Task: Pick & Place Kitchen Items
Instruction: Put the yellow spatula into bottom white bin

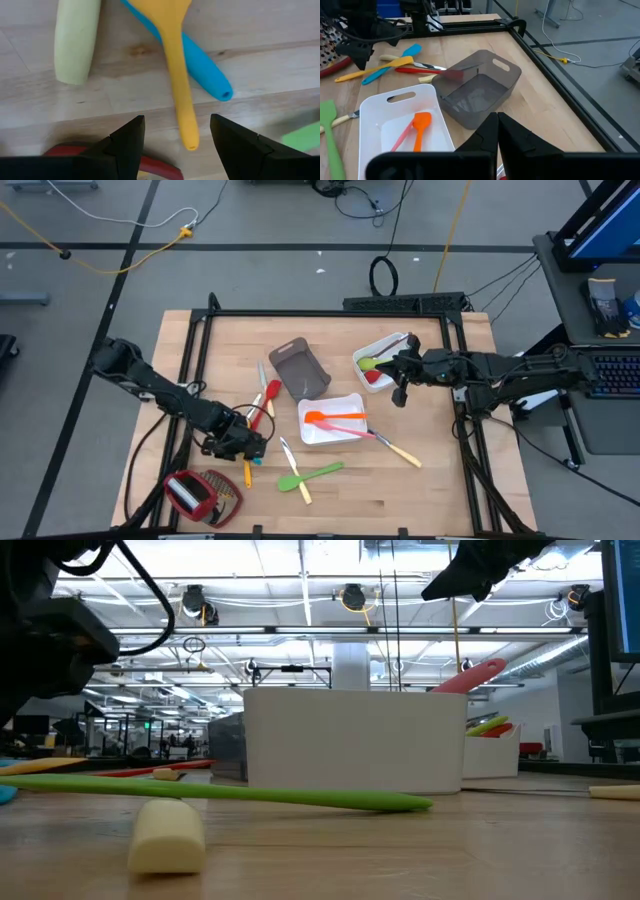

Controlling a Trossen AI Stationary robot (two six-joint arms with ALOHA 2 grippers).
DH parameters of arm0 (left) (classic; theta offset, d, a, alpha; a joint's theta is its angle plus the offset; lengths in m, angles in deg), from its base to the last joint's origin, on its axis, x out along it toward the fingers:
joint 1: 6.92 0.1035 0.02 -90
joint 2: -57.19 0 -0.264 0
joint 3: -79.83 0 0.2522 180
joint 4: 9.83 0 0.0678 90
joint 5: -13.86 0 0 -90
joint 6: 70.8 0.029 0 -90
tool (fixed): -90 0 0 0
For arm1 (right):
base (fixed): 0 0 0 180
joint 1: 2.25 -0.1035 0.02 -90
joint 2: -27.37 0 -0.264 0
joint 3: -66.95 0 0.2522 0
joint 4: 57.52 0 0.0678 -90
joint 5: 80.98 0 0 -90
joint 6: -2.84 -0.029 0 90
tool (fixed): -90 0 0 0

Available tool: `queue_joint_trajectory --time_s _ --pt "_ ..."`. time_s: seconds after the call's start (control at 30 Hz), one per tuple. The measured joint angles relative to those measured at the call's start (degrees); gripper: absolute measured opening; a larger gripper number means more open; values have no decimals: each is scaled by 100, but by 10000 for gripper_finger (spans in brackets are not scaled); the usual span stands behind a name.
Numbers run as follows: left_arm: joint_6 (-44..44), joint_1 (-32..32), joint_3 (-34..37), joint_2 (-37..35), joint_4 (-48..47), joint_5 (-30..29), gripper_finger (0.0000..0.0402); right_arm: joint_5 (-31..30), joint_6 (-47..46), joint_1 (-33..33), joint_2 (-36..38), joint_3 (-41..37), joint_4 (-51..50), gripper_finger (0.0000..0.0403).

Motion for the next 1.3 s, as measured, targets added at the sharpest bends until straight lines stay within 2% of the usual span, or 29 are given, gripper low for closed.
queue_joint_trajectory --time_s 0.4,0.77,0.9,1.2,1.3 --pt "17 -73 0 596 66 129 232 -2 0 2 -2 0 4 4" --pt "93 -67 -19 747 78 378 227 -22 2 4 -2 0 262 4" --pt "109 -67 -12 755 65 492 189 -33 2 4 -2 0 256 4" --pt "141 -73 -4 758 69 563 47 -33 2 4 -2 0 251 4" --pt "141 -73 -7 755 72 558 15 -32 2 4 -2 0 247 4"
